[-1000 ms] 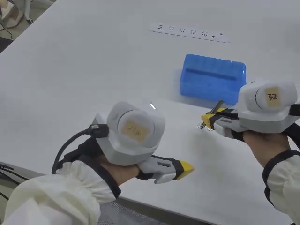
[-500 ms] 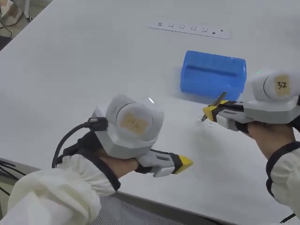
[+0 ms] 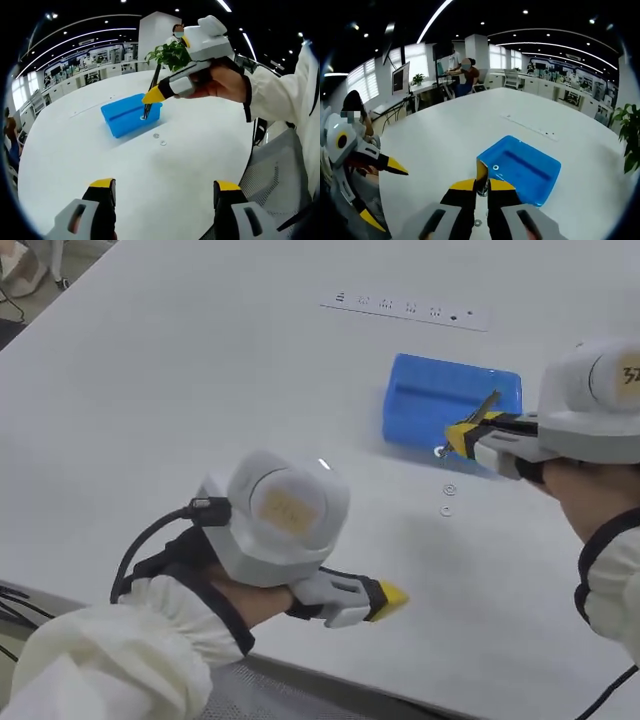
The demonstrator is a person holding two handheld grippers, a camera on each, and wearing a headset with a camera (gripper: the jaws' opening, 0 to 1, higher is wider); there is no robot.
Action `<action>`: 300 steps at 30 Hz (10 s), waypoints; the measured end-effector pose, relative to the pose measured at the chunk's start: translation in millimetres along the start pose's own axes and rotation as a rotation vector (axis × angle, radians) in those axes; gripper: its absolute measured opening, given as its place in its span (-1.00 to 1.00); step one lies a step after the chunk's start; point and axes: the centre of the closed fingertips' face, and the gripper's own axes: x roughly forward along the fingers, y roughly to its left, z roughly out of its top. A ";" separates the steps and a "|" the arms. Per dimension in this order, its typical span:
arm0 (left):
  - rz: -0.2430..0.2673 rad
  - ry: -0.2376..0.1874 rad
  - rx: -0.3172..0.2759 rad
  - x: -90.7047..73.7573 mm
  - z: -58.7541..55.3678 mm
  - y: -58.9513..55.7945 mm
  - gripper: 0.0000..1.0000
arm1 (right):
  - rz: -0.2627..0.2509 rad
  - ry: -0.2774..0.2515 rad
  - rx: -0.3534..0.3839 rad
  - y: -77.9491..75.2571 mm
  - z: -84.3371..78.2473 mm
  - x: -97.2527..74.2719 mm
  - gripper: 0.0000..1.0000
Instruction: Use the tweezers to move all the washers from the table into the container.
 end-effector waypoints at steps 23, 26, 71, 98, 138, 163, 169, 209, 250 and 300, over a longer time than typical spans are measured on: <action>-0.002 0.018 0.015 -1.4 -4.9 2.1 0.59 | -0.058 0.066 0.023 -43.0 -6.3 52.8 -0.92; -0.001 0.018 0.014 -1.7 -5.1 2.7 0.59 | -0.057 0.081 0.016 -43.8 -9.6 56.3 -0.92; 0.006 0.009 0.010 -1.1 -2.5 2.3 0.58 | -0.075 -0.021 0.079 -59.0 6.1 25.0 -0.91; 0.004 0.008 0.014 -3.7 -2.8 2.3 0.57 | 0.006 0.066 0.087 5.5 -51.0 -4.9 -0.91; 0.003 0.016 0.017 -1.6 -6.5 0.3 0.56 | 0.001 0.154 0.090 8.5 -79.4 1.4 -0.91; 0.001 0.019 0.018 -1.7 -6.3 0.8 0.56 | -0.006 0.126 0.090 9.7 -65.9 -0.3 -0.92; 0.001 0.017 0.021 -0.4 -5.1 1.4 0.56 | -0.007 0.083 0.082 6.5 -45.8 -5.0 -0.92; 0.004 0.021 0.004 0.2 -9.0 1.8 0.56 | -0.118 0.067 0.046 -80.3 -18.3 61.4 -0.91; 0.006 0.014 0.008 -1.6 -4.5 -0.1 0.56 | -0.113 0.022 0.113 -72.4 -20.0 32.3 -0.91; 0.013 0.024 0.006 -0.7 -10.9 0.8 0.55 | 0.027 0.172 0.010 -5.2 -69.0 15.9 -0.90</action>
